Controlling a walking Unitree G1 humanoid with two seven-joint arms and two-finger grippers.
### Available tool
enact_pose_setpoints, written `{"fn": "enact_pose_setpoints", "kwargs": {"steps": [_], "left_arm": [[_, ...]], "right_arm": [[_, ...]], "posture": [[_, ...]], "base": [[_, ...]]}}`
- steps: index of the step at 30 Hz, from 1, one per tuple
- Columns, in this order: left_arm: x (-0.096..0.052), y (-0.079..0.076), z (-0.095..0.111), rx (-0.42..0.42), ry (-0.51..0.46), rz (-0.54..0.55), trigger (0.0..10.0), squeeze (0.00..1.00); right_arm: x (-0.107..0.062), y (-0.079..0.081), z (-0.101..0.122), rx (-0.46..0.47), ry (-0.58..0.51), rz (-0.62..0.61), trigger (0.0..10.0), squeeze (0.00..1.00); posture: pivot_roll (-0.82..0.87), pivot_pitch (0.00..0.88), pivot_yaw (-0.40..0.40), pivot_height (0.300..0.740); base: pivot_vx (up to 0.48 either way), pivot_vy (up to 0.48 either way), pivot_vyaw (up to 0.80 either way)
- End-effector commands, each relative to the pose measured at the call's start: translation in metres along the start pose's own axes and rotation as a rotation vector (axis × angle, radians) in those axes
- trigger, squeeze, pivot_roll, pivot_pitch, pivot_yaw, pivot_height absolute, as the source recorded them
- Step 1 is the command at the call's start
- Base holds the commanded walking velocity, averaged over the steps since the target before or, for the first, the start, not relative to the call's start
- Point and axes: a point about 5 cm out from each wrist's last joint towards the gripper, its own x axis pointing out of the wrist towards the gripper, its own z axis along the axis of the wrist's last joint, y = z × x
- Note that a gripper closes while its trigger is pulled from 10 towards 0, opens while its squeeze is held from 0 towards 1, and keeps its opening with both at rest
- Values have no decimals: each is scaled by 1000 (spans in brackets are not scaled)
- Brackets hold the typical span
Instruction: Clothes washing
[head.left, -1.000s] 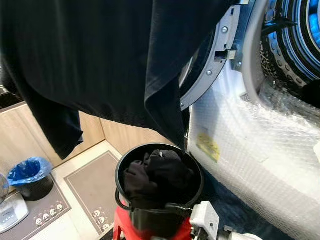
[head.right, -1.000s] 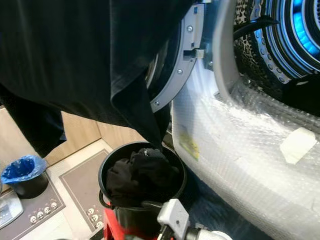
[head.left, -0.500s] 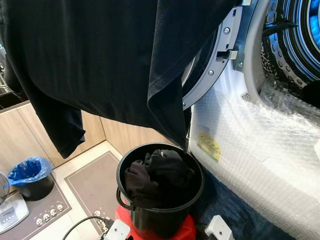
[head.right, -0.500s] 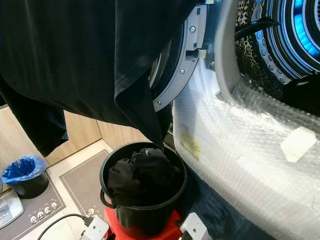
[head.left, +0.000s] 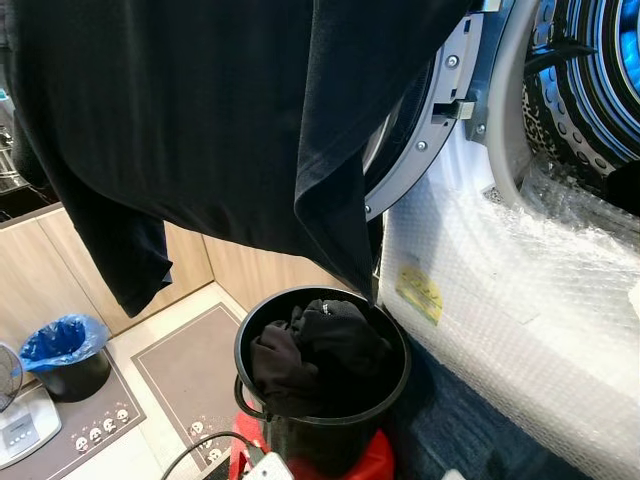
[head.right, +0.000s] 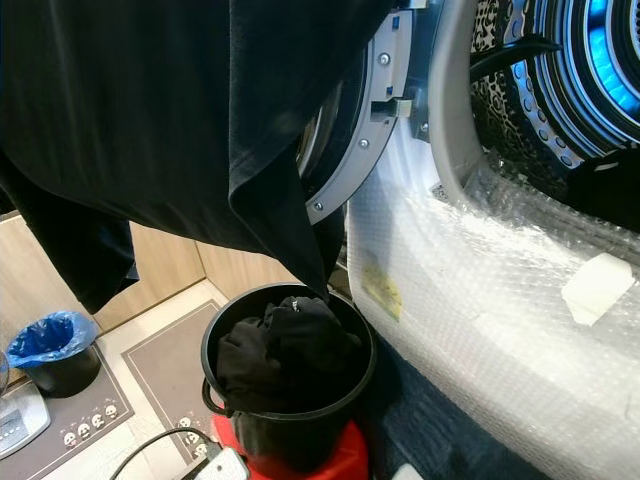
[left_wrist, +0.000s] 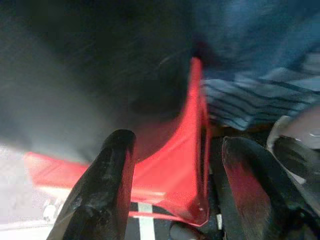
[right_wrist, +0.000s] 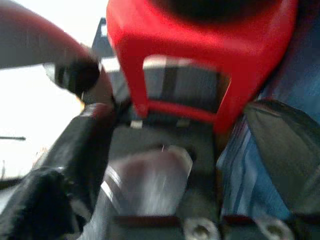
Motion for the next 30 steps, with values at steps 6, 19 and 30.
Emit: {"fn": "enact_pose_setpoints", "kwargs": {"steps": [6,19,30], "left_arm": [[-3,3,12,153,-69,-115,10000,0],[6,-2,57,439,-184,-418,10000,0],[7,4,95,573,-228,-542,10000,0]], "right_arm": [[-1,2,-32,65,200,-137,10000,0],[-1,25,-67,38,432,-211,10000,0],[4,36,-70,94,438,-210,10000,0]], "posture": [[-27,0,26,740],[-13,0,27,740],[-28,0,31,740]], "base": [[0,0,0],[0,0,0],[0,0,0]]}}
